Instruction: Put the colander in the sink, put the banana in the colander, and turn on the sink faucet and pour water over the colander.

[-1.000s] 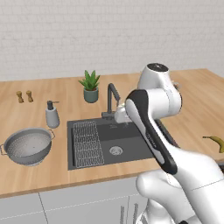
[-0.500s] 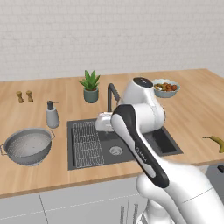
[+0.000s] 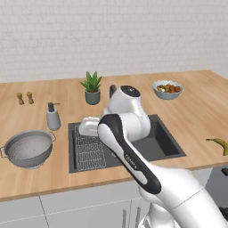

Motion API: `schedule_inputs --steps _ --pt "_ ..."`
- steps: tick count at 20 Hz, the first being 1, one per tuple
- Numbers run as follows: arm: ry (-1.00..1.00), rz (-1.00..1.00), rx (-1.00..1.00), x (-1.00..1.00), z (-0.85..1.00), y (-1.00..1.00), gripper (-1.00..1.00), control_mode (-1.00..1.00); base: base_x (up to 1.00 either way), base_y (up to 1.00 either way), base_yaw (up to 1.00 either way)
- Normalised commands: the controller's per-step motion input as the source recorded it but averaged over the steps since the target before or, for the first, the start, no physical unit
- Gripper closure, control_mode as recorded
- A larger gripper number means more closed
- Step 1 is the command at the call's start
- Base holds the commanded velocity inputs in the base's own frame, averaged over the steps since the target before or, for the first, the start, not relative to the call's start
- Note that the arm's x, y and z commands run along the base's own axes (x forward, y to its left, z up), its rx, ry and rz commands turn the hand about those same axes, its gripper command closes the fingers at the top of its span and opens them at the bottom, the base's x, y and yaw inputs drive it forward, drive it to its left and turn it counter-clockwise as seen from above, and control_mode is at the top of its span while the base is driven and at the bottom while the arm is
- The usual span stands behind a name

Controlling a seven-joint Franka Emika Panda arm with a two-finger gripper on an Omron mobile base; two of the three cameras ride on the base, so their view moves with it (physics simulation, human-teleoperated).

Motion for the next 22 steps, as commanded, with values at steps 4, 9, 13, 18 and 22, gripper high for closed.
schedule_inputs --steps 4,9,13,18,22 --pt "0.00 0.00 0.00 0.09 0.00 0.57 -1.00 -1.00 0.00 0.00 0.00" --pt "0.02 0.00 0.00 0.13 -0.01 0.57 -1.00 -1.00 0.00 0.00 0.00" --pt "0.05 0.00 0.00 0.12 -0.03 0.37 -1.00 -1.00 0.00 0.00 0.00" --pt "0.00 0.00 0.03 0.12 -0.19 0.34 -1.00 -1.00 0.00 0.00 0.00" --pt "0.00 0.00 0.03 0.09 -0.18 0.25 -1.00 -1.00 0.00 0.00 0.00"
